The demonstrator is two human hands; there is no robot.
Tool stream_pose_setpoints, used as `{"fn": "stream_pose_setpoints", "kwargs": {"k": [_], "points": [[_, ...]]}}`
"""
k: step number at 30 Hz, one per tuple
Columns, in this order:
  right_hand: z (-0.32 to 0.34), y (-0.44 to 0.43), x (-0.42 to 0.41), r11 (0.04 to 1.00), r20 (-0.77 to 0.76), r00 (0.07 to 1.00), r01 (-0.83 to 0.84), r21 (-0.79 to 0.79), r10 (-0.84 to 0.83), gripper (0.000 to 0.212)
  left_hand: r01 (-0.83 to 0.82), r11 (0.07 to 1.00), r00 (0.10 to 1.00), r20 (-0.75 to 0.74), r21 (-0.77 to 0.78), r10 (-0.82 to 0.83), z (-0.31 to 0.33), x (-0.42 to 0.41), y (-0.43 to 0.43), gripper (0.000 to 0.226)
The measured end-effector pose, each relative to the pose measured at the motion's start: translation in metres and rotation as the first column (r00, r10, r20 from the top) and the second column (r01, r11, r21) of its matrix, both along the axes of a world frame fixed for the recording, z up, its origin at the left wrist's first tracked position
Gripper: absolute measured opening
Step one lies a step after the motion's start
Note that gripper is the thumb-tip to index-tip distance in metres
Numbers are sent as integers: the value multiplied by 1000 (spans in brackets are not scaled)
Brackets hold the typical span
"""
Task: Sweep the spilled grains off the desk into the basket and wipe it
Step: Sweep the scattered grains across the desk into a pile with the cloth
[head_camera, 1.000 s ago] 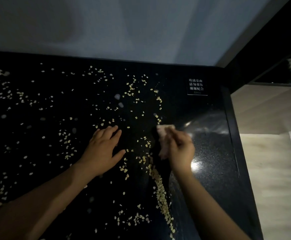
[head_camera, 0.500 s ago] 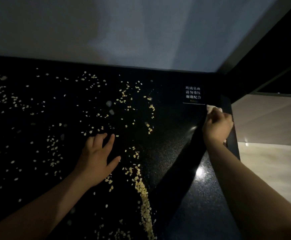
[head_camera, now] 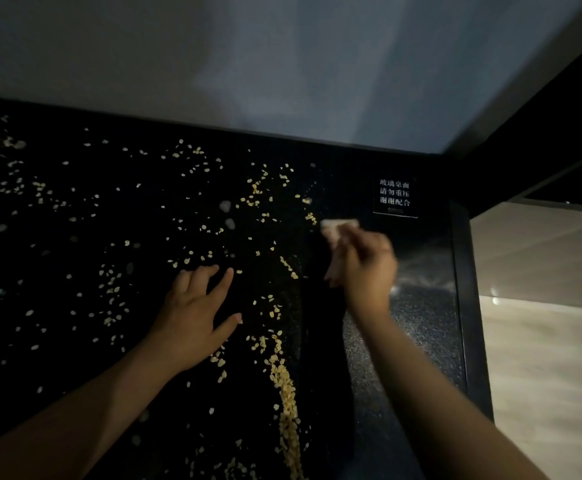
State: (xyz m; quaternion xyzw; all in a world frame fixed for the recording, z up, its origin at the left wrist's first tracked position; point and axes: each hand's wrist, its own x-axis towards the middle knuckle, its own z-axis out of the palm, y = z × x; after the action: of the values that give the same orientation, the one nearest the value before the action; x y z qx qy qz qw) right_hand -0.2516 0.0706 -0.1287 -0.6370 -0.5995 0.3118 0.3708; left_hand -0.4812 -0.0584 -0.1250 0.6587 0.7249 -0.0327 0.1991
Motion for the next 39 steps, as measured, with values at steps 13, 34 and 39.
{"fn": "stream_pose_setpoints", "kwargs": {"k": [13,34,39], "points": [[-25,-22,-55,962,79,959,-272,-30,274,28,2,1000,999,43,20,-3,0,-5,-1,79],[-10,19,-71,914,30,917,-394,-102,399,20,-98,993,978,189,60,85,8,-10,12,76],[-1,61,-56,997,-66,995,-70,-14,69,20,-135,983,982,151,127,115,8,-26,31,75]]}}
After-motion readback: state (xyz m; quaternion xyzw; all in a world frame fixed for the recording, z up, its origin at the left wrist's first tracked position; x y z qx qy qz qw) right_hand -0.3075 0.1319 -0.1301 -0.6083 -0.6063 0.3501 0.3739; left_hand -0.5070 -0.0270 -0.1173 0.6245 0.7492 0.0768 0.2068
